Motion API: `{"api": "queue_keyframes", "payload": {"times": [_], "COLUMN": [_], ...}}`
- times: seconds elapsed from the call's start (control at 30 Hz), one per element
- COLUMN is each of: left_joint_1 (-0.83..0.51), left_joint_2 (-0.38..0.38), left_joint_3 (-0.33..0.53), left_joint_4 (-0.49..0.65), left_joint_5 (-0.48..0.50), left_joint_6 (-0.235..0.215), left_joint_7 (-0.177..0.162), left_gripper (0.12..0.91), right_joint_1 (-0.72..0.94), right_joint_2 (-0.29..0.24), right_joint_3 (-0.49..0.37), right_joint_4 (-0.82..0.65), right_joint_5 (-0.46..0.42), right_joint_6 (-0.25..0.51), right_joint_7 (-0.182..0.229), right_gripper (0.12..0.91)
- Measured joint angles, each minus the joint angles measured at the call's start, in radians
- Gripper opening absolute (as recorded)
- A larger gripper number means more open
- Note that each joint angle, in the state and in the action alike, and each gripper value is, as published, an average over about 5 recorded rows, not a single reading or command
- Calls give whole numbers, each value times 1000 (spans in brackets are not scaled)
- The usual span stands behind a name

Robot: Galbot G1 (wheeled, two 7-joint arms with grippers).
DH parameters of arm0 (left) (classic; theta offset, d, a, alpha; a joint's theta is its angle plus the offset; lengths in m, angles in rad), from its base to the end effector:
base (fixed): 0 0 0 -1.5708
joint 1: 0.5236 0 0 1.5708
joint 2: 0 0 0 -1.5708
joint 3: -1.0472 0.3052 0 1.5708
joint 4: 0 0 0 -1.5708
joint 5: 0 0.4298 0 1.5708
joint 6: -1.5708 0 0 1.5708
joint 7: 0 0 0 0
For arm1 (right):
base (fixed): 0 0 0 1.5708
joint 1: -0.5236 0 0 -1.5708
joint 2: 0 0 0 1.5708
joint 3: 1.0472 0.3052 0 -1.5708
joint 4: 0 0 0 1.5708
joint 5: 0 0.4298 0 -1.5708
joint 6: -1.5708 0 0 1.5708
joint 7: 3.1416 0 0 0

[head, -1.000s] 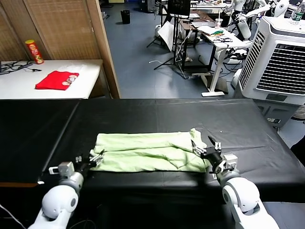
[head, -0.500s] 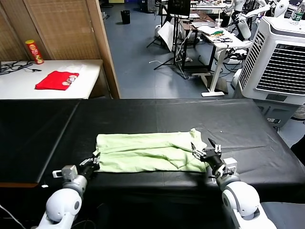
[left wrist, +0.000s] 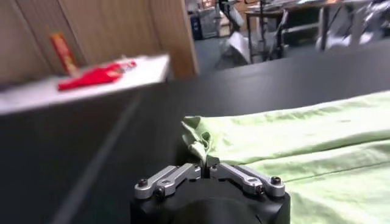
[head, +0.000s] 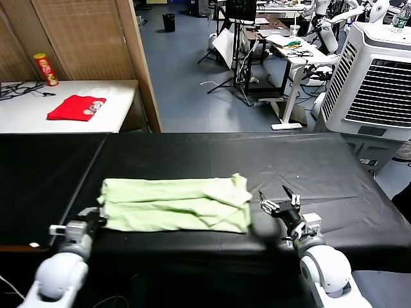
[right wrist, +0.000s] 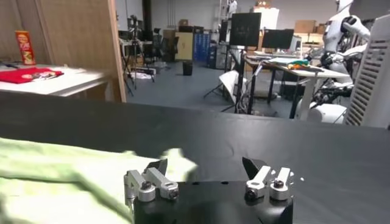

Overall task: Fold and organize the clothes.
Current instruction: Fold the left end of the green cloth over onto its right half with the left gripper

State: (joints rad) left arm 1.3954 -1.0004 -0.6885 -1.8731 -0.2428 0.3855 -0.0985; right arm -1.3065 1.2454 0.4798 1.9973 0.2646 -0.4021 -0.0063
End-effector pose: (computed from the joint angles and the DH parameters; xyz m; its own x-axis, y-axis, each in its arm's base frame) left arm 0.3420 0.1524 -0.2441 -0.9261 -0.1933 0.3241 -0.0621 0.9252 0.3743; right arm 0.3455 -0.0245 -0.2222 -0.9515 -0.1561 0.2651 -0.1721 0.9843 -0.0382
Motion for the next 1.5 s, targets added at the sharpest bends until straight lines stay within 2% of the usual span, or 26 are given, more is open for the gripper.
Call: {"api": "queue_keyframes", "payload": {"times": [0.13, 0.27, 0.43, 0.6, 0.77, 1.03, 1.2, 1.37, 1.43, 1.5], "left_joint_1": [-4, 0, -7, -43, -106, -204, -230, -229, -228, -228], "left_joint_2": [67, 63, -3, -88, -167, -286, -334, -365, -377, -389], "left_joint_3": [-28, -6, 81, 224, 353, 496, 530, 539, 540, 540], "left_joint_4": [-4, -55, -158, -242, -260, -219, -193, -171, -163, -155], "left_joint_5": [-1, -35, -113, -255, -359, -388, -372, -328, -316, -311], "left_joint_6": [12, 52, 118, 184, 201, 204, 199, 177, 167, 161], "left_joint_7": [-14, -38, -84, -165, -205, -221, -219, -202, -197, -196], "left_gripper": [156, 156, 156, 156, 156, 156, 156, 164, 203, 289], "right_joint_1": [-14, -32, -58, -87, -109, -111, -99, -90, -87, -83], "right_joint_2": [15, 27, 40, 54, 67, 88, 91, 90, 88, 86], "right_joint_3": [-3, 7, 32, 64, 88, 84, 71, 62, 58, 52], "right_joint_4": [6, 15, 22, 27, 29, 19, 10, 1, -1, -4], "right_joint_5": [-18, -32, -48, -61, -76, -104, -110, -110, -110, -109], "right_joint_6": [2, 5, 11, 13, 14, 14, 13, 13, 15, 21], "right_joint_7": [0, 1, 2, 2, 2, 1, 1, -3, -8, -16], "right_gripper": [798, 798, 798, 798, 798, 798, 798, 798, 798, 798]}}
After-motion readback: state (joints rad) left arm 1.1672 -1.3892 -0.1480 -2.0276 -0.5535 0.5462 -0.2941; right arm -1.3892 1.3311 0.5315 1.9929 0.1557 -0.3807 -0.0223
